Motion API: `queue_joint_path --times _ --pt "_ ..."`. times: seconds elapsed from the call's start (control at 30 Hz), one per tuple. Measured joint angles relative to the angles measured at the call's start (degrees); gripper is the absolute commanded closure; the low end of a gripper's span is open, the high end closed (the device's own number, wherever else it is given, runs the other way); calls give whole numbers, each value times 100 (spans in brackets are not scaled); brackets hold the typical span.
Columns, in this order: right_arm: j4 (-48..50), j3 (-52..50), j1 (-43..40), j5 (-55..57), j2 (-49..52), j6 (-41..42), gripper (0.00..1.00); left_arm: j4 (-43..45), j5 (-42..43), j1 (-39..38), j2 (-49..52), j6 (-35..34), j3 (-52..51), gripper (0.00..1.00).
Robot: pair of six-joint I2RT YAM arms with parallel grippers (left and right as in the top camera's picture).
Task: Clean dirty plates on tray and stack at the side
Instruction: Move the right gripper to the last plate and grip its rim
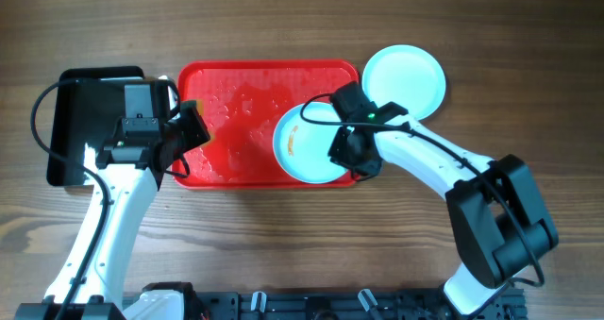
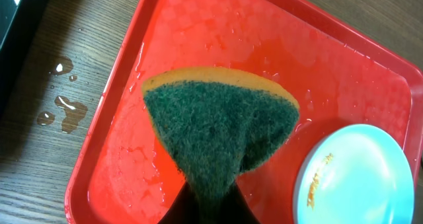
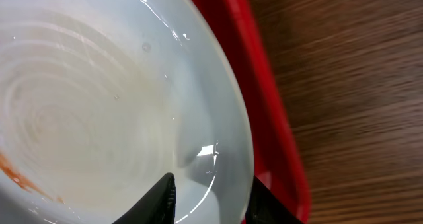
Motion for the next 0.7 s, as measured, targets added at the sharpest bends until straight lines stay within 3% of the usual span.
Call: queue_joint_path --times 0.13,0.27,0.37,0.7 --pt "667 -15 63 -199 103 -212 66 0 0 0 0 0 0 96" --pt "1591 -24 184 -833 216 -975 53 26 0 0 0 0 0 96" --pt "1871 -24 385 -1049 216 -1360 51 22 0 0 0 0 0 96" --pt "1456 195 339 -920 219 -2028 47 24 0 0 0 0 0 96"
